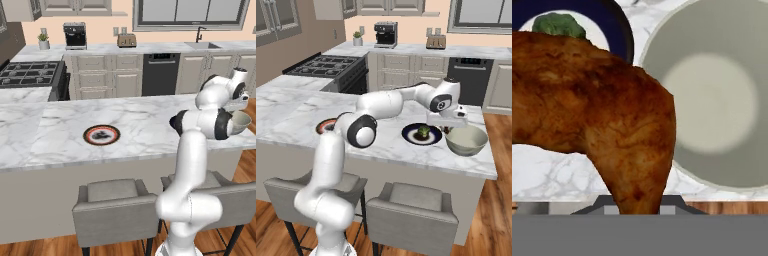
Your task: Pick the chicken drumstick and broccoli from their plates and place them in the bowl. Then put the bowl in the fridge.
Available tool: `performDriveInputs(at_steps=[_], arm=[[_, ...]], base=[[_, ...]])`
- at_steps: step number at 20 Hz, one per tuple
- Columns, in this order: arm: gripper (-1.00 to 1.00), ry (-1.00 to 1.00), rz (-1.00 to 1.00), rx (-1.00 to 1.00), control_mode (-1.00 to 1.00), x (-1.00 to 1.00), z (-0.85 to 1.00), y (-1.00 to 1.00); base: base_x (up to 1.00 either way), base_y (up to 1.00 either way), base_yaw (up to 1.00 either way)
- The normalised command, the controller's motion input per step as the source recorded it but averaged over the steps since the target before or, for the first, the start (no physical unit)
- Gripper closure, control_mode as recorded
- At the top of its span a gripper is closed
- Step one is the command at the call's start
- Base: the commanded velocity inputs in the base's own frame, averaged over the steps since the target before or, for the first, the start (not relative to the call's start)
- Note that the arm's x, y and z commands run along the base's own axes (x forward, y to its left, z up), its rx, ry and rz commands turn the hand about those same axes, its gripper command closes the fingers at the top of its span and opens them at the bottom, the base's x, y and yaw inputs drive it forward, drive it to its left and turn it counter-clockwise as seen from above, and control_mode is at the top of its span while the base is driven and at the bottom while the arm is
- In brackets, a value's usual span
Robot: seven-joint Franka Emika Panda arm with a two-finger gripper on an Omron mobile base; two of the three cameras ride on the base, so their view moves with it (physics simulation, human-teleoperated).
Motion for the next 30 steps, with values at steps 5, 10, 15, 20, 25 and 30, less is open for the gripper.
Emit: performDriveInputs(at_steps=[5, 10, 15, 20, 25, 30], arm=[[1.0, 0.08, 0.0, 0.04, -1.0, 0.49, -0.16, -0.38], [1.0, 0.06, 0.0, 0.0, -1.0, 0.35, -0.23, -0.19], [1.0, 0.07, 0.0, 0.0, -1.0, 0.41, -0.22, -0.15], [1.0, 0.05, 0.0, 0.0, -1.0, 0.1, -0.03, -0.14], [-1.0, 0.08, 0.0, 0.04, -1.0, 0.07, 0.0, -0.16], [-1.0, 0.15, 0.0, 0.12, -1.0, 0.06, 0.15, -0.16]], base=[[0.0, 0.0, 0.0], [0.0, 0.0, 0.0], [0.0, 0.0, 0.0], [0.0, 0.0, 0.0], [0.0, 0.0, 0.0], [0.0, 0.0, 0.0]])
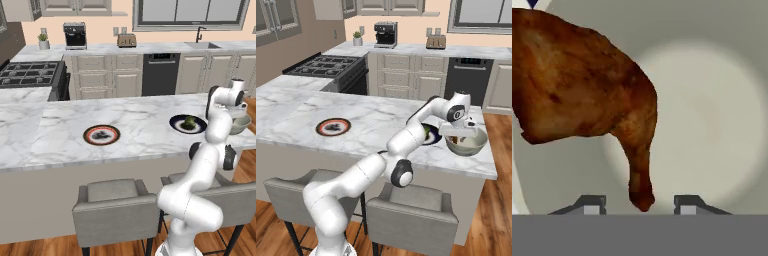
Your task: Pick the chicken drumstick and broccoli from their plates and place them in the bowl. Then put the bowl in the fridge.
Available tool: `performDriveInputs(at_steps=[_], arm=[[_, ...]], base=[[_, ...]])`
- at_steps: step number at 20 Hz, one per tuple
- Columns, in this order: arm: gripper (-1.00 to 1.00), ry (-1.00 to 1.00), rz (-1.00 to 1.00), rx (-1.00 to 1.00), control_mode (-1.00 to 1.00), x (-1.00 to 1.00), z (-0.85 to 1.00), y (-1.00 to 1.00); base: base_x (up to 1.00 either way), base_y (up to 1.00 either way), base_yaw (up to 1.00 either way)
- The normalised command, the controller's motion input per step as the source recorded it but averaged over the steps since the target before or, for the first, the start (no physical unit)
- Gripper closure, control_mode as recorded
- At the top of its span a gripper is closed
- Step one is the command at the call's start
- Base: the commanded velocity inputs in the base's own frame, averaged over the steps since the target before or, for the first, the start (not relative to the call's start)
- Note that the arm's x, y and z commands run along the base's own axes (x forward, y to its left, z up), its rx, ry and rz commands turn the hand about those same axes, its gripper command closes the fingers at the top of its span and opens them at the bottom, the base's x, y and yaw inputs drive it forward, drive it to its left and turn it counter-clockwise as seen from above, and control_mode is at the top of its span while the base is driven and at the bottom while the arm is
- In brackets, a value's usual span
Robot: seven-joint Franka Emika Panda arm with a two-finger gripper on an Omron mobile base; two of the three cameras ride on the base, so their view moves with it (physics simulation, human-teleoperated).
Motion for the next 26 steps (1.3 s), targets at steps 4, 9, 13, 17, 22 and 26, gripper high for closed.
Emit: performDriveInputs(at_steps=[4, 9, 13, 17, 22, 26], arm=[[-1.0, 0.11, 0.0, 0.17, -1.0, 0.05, 0.34, -0.12], [-1.0, 0.07, 0.0, 0.12, -1.0, 0.01, 0.63, -0.01], [-1.0, 0.0, 0.0, 0.02, -1.0, -0.02, 0.64, 0.01], [-1.0, 0.06, -0.06, 0.04, -1.0, -0.31, 0.5, 0.27], [-1.0, 0.17, -0.21, 0.0, -1.0, -0.39, 0.2, 0.54], [-1.0, 0.21, -0.21, 0.0, -1.0, -0.33, 0.15, 0.59]], base=[[0.0, 0.0, 0.0], [0.0, 0.0, 0.0], [0.0, 0.0, 0.0], [0.0, 0.0, 0.0], [0.0, 0.0, 0.0], [0.0, 0.0, 0.0]])
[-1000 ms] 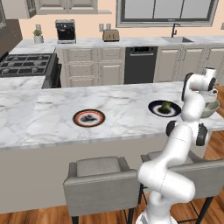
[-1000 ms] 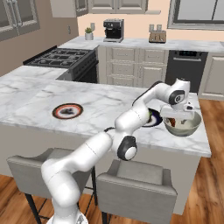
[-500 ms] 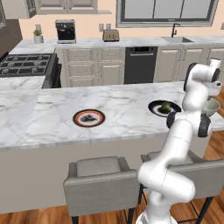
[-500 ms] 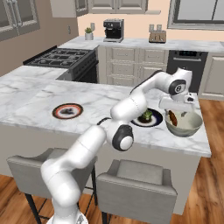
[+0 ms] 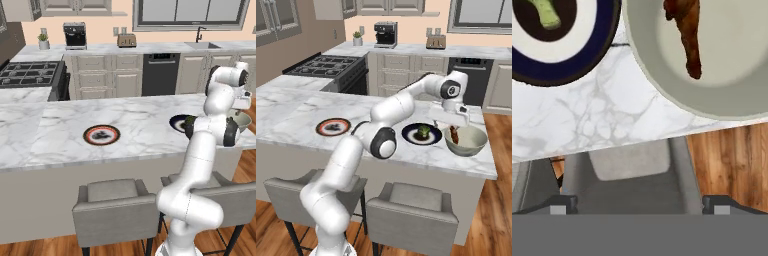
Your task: Pick the chicken drumstick and broccoli from their plates and place them in the bowl. Then put the bowl in the fridge.
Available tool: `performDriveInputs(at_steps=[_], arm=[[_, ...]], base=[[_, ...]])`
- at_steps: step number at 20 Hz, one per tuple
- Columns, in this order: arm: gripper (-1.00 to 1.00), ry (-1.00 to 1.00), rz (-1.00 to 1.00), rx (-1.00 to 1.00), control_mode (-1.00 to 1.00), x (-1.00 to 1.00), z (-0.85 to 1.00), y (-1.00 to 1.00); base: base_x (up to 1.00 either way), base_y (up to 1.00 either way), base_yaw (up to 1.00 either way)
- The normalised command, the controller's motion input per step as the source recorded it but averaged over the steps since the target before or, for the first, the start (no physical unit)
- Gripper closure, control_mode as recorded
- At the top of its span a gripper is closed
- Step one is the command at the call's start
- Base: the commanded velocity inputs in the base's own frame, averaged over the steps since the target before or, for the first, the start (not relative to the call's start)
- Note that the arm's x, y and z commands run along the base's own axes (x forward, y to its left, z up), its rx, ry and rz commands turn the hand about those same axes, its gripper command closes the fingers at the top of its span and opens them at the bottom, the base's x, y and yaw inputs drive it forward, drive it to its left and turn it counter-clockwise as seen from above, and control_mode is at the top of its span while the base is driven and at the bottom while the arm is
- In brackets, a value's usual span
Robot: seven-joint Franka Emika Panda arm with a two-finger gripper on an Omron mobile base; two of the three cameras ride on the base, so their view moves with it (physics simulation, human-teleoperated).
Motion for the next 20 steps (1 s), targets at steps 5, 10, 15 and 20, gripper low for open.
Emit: performDriveInputs(at_steps=[5, 10, 15, 20], arm=[[-1.0, 0.04, -0.08, -0.03, -1.0, -0.05, 0.03, 0.72], [-1.0, 0.0, -0.01, -0.05, -1.0, 0.36, -0.02, 0.65], [-1.0, 0.0, 0.09, 0.0, -1.0, 0.51, -0.17, 0.44], [-1.0, 0.07, 0.02, 0.0, -1.0, 0.67, -0.18, 0.12]], base=[[0.0, 0.0, 0.0], [0.0, 0.0, 0.0], [0.0, 0.0, 0.0], [0.0, 0.0, 0.0]])
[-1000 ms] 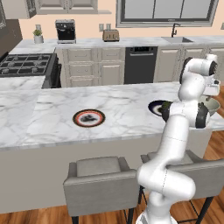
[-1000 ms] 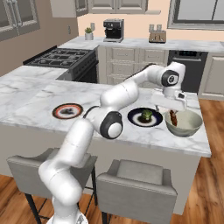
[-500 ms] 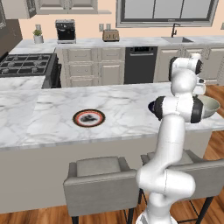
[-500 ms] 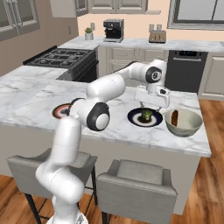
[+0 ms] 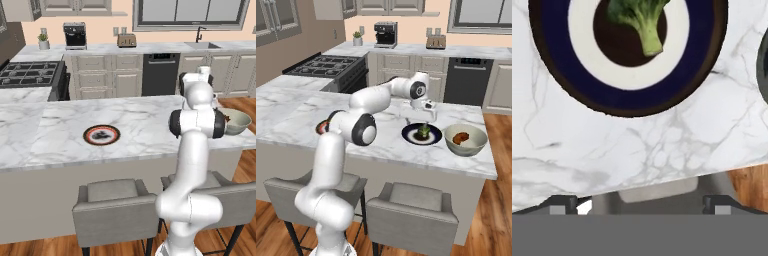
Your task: Pick the chicken drumstick and broccoli from their plates and place them in the bowl. Then put the bowl in the fridge.
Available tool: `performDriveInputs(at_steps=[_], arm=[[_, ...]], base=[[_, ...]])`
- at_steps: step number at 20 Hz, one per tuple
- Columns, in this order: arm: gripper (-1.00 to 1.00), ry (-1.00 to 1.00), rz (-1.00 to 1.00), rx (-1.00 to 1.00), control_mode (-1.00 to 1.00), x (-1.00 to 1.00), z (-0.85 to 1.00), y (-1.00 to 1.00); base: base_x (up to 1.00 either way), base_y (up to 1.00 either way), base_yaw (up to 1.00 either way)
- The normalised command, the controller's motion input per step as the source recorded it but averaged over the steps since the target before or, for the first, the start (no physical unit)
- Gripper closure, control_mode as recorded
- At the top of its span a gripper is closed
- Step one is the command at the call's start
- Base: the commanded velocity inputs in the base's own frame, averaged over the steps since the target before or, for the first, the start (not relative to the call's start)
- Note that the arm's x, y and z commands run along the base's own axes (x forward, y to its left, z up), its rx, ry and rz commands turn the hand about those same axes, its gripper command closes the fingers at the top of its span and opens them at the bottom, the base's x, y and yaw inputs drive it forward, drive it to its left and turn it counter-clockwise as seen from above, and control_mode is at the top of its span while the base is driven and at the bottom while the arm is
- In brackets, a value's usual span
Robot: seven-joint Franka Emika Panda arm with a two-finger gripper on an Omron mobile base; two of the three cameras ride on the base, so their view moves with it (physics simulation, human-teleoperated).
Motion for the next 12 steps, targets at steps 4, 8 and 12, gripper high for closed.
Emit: performDriveInputs(at_steps=[4, 8, 12], arm=[[-1.0, 0.13, -0.03, 0.0, -1.0, 0.65, -0.16, -0.02], [-1.0, 0.09, -0.14, 0.0, -1.0, 0.55, -0.14, 0.0], [-1.0, 0.14, -0.11, 0.0, -1.0, 0.46, -0.14, -0.17]], base=[[0.0, 0.0, 0.0], [0.0, 0.0, 0.0], [0.0, 0.0, 0.0]])
